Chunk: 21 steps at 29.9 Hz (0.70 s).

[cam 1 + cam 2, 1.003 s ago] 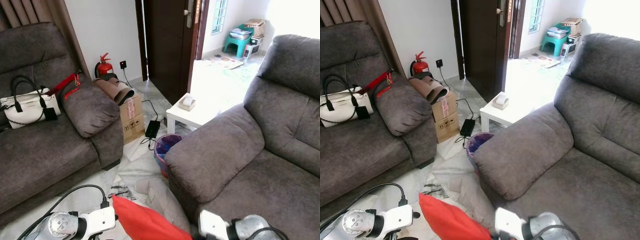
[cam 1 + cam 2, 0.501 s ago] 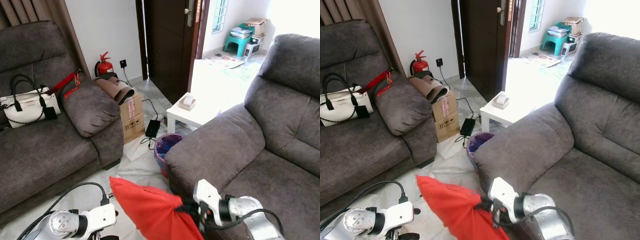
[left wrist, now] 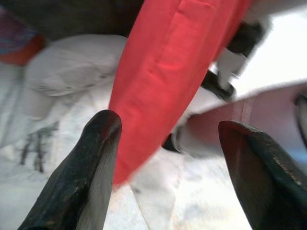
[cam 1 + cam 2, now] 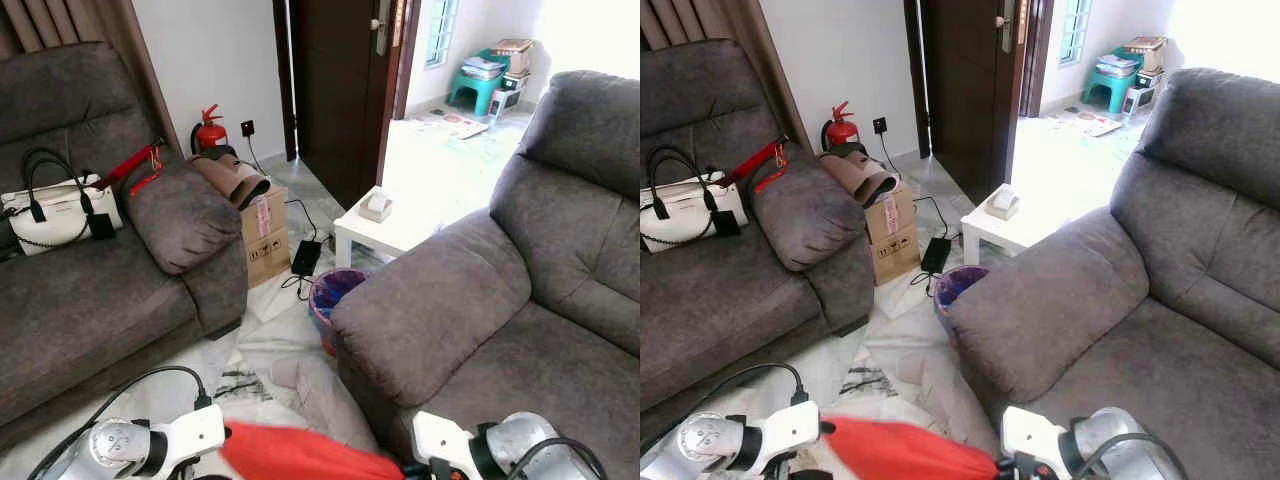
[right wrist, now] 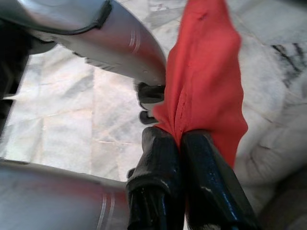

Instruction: Move the pillow to the sofa from floor

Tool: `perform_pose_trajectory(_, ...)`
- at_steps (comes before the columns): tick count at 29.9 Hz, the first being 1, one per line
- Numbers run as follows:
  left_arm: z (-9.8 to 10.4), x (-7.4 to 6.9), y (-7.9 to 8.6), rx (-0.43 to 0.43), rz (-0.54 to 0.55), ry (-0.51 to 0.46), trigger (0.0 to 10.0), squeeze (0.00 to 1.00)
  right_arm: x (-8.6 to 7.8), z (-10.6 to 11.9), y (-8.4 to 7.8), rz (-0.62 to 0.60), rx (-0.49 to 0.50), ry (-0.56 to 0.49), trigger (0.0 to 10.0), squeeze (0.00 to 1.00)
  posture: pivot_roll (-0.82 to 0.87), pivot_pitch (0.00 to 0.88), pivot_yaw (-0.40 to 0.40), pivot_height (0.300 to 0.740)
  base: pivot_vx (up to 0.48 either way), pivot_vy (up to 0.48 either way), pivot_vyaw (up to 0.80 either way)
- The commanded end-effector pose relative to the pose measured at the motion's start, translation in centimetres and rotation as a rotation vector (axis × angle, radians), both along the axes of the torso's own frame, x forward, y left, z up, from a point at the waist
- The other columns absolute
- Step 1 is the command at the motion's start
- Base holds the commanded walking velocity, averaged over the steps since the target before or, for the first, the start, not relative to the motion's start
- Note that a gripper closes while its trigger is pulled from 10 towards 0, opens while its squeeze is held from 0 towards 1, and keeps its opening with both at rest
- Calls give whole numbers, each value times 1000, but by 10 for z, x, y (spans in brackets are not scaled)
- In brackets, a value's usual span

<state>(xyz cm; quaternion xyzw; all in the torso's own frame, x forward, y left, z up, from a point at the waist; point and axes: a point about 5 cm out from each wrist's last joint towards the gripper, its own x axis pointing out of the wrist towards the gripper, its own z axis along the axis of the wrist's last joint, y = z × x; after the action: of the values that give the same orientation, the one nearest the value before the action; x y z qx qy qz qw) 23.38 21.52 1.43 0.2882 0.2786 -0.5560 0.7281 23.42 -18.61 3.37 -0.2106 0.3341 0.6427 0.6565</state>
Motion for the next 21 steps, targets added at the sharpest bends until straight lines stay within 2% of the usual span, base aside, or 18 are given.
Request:
perform_pose_trajectory(1, 1, -6, 0, 6, -68, 33, 10000, 157, 3, 16, 17, 63, 82, -48, 10000, 0, 66, 0, 43, 740, 0, 0, 0)
perform_pose_trajectory(2, 1, -7, 0, 4, -74, 36, 10000, 157, 3, 17, 18, 67, 89, -50, 10000, 0, 66, 0, 43, 740, 0, 0, 0)
perform_pose_trajectory(3, 1, -7, 0, 4, -79, 38, 10000, 1000, 2, 19, 20, 71, 96, -53, 10000, 0, 65, 0, 44, 740, 0, 0, 0)
perform_pose_trajectory(6, 1, -8, 0, 9, -101, 43, 10000, 1000, 2, 23, 25, 74, 124, -65, 10000, 0, 63, 0, 44, 740, 0, 0, 0)
perform_pose_trajectory(8, -3, -10, 1, 72, -148, -9, 10000, 1000, 1, 30, 31, 104, 148, -82, 10000, 0, 61, 0, 45, 740, 0, 0, 0)
perform_pose_trajectory(9, -3, -10, 1, 72, -148, -9, 10000, 1000, 1, 30, 31, 104, 148, -82, 10000, 0, 61, 0, 45, 740, 0, 0, 0)
perform_pose_trajectory(17, -9, -8, -5, 53, -82, -111, 10000, 1000, -5, 51, 43, 163, 220, -112, 10000, 0, 44, 0, 45, 740, 0, 0, 0)
perform_pose_trajectory(20, -6, 1, -9, 1, 6, -209, 10000, 1000, -10, 57, 50, 203, 240, -107, 10000, 0, 40, 0, 44, 740, 0, 0, 0)
perform_pose_trajectory(21, -5, 1, -9, -10, 18, -217, 10000, 525, -13, 58, 51, 219, 243, -103, 10000, 0, 43, 0, 43, 740, 0, 0, 0)
